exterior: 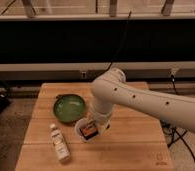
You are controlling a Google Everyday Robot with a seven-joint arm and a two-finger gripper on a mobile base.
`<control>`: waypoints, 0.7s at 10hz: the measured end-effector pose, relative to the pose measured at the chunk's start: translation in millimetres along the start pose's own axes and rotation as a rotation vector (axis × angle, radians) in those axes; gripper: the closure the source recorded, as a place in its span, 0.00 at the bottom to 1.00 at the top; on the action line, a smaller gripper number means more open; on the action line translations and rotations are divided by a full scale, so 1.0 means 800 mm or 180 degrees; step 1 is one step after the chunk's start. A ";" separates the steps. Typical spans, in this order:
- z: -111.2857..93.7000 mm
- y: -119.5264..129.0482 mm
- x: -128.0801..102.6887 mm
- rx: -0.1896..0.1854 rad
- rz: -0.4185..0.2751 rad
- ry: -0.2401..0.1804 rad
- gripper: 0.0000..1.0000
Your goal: Place the eraser in the ceramic cup
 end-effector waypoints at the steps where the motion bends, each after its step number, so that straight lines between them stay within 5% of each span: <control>1: 0.002 0.000 -0.001 0.0001 -0.0009 -0.0010 1.00; 7: 0.017 -0.019 -0.020 0.0000 -0.0135 -0.0121 1.00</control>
